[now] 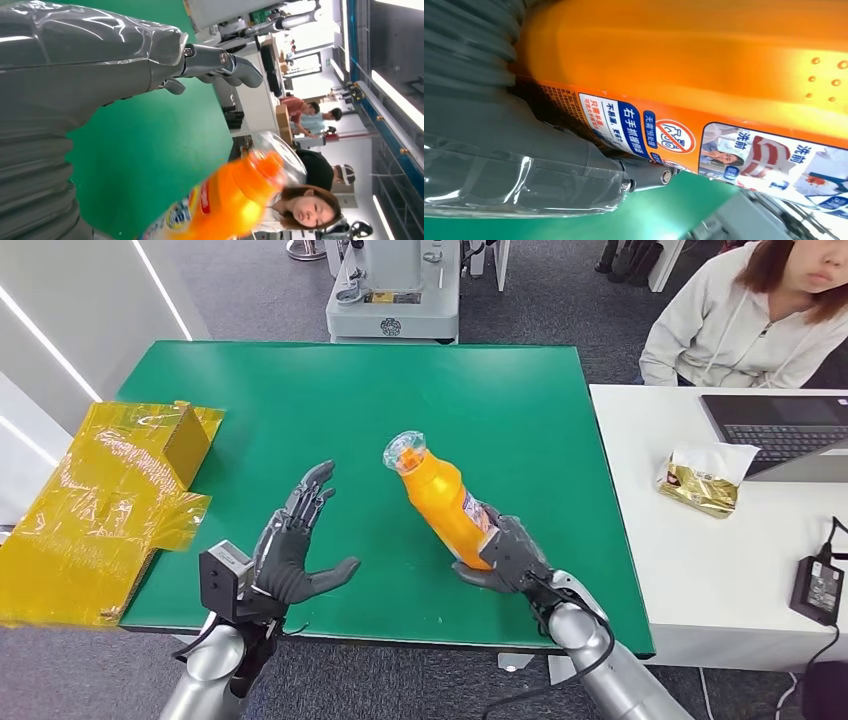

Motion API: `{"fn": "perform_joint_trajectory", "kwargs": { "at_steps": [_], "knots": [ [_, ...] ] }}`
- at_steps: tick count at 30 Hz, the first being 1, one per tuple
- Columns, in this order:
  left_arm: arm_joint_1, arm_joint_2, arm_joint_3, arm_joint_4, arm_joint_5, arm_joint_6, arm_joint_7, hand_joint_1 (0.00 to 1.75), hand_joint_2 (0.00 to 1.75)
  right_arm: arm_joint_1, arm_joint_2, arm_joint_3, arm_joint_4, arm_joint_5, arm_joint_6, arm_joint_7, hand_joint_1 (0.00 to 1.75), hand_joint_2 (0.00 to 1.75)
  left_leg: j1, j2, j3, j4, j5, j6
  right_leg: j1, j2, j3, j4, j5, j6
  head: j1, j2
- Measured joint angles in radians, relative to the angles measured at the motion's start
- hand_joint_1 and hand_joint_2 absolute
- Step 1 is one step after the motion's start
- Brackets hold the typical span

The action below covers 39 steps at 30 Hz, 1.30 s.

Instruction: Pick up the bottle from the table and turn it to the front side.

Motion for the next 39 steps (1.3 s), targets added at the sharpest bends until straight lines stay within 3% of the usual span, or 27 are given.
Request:
{"fn": "perform_joint_trajectory", "kwargs": {
  "at_steps": [11, 17, 20, 27, 34, 39],
  "knots": [
    [-0.011, 0.006, 0.003, 0.058, 0.042, -0.056, -0.001, 0.00, 1.75, 0.066, 0.023, -0.072, -0.096, 0.050, 0.002, -0.023, 1.75, 1.75, 0.000, 0.000, 0.000, 0.000, 0.000, 0.000, 0.000, 0.000, 0.000, 0.000, 0.000, 0.000, 0.000, 0.000],
    [-0.089, -0.028, -0.002, 0.164, 0.157, -0.188, 0.058, 0.00, 1.75, 0.030, 0.072, -0.098, -0.054, 0.059, 0.021, -0.034, 1.75, 1.75, 0.000, 0.000, 0.000, 0.000, 0.001, 0.000, 0.000, 0.000, 0.000, 0.000, 0.000, 0.000, 0.000, 0.000],
    [-0.129, -0.047, -0.010, 0.209, 0.197, -0.208, 0.075, 0.00, 1.75, 0.011, 0.095, -0.101, -0.026, 0.059, 0.011, -0.035, 1.75, 1.75, 0.000, 0.000, 0.000, 0.000, 0.001, 0.000, 0.000, 0.000, 0.000, 0.000, 0.001, 0.000, 0.000, 0.000],
    [-0.184, -0.077, -0.024, 0.271, 0.233, -0.185, 0.066, 0.00, 1.75, -0.014, 0.145, -0.107, 0.023, 0.062, 0.012, -0.037, 1.75, 1.75, 0.000, 0.000, -0.001, 0.000, 0.001, 0.000, 0.000, 0.000, -0.001, 0.000, 0.001, 0.000, 0.000, 0.000],
    [-0.257, -0.109, -0.041, 0.301, 0.179, -0.045, 0.045, 0.00, 1.75, -0.031, 0.188, -0.107, 0.060, 0.054, 0.023, -0.031, 1.75, 1.75, 0.000, 0.000, -0.001, 0.000, 0.001, 0.000, 0.000, 0.000, -0.001, 0.000, 0.001, 0.000, 0.000, 0.000],
    [-0.285, -0.125, -0.056, 0.338, 0.159, -0.012, 0.029, 0.00, 1.75, -0.029, 0.206, -0.106, 0.071, 0.058, 0.022, -0.023, 1.75, 1.75, 0.000, 0.001, -0.001, 0.001, 0.001, 0.000, 0.000, 0.001, -0.001, 0.000, 0.001, 0.000, 0.000, 0.000]
  ]
}}
